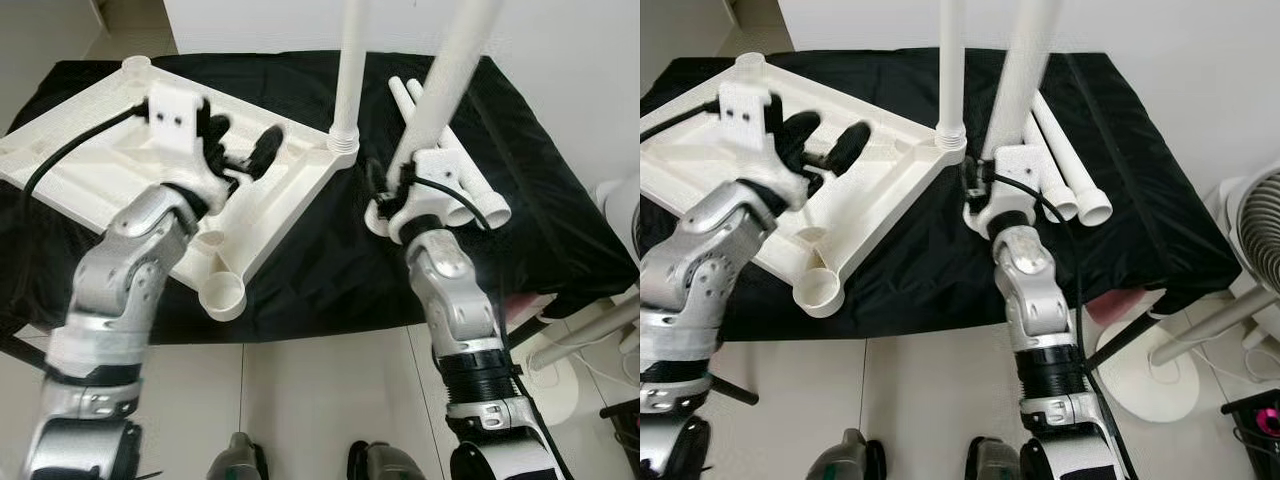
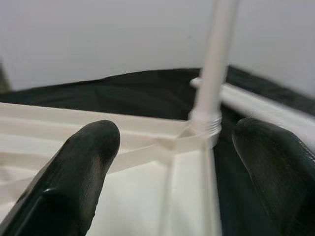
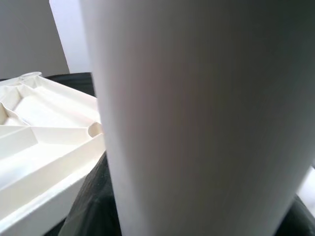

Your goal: Building children table

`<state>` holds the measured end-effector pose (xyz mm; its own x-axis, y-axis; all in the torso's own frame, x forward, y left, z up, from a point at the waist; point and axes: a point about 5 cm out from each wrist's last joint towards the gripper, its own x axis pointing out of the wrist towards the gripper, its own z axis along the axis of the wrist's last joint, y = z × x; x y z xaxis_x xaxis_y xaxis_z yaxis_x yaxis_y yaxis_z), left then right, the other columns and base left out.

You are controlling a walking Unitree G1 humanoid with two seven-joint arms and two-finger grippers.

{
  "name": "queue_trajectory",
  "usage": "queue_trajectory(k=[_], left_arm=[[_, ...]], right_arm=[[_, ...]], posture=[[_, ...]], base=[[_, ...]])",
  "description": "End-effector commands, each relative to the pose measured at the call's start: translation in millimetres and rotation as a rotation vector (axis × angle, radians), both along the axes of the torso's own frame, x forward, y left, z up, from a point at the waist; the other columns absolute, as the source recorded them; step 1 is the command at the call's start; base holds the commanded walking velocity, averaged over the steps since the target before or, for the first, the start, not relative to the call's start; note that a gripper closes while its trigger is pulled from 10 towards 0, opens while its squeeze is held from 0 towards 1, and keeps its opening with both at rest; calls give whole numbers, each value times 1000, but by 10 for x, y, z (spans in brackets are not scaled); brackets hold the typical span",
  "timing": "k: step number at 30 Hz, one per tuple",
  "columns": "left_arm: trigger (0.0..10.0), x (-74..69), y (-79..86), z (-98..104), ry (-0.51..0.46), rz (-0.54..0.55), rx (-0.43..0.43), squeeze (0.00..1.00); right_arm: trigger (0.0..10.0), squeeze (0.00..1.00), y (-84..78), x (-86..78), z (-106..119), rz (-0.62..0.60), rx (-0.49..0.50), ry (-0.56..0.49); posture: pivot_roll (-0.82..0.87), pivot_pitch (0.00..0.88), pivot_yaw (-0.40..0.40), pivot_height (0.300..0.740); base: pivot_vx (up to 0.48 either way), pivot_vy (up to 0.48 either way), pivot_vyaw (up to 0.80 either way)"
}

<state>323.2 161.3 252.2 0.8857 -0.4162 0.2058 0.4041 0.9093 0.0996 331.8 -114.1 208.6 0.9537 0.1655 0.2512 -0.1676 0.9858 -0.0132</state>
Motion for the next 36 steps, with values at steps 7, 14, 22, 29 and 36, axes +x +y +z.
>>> queue_trajectory(k=[7, 14, 22, 29, 36], left_arm=[[10000, -98, 192, -301, 30, -134, 405, 0], [10000, -136, 261, -533, 114, -197, 614, 0], [10000, -160, 207, -778, 132, -267, 824, 0], [10000, -162, 151, -829, 124, -288, 861, 0], [10000, -152, 173, -830, 121, -293, 855, 0]], right_arm=[[10000, 0, -85, -47, -9, 2, -2, -19], [10000, 0, -90, -63, -24, 13, -13, -20], [10000, 0, -92, -79, -31, 20, -18, -21], [10000, 0, -105, -76, -28, 14, -16, -21], [10000, 0, -119, -75, -19, 10, -18, -24]], posture=[[6, 62, 14, 740], [12, 60, 15, 740], [10, 69, 22, 740], [6, 71, 26, 740], [0, 75, 26, 740]], base=[[0, 0, 0], [0, 0, 0], [0, 0, 0], [0, 0, 0], [0, 0, 0]])
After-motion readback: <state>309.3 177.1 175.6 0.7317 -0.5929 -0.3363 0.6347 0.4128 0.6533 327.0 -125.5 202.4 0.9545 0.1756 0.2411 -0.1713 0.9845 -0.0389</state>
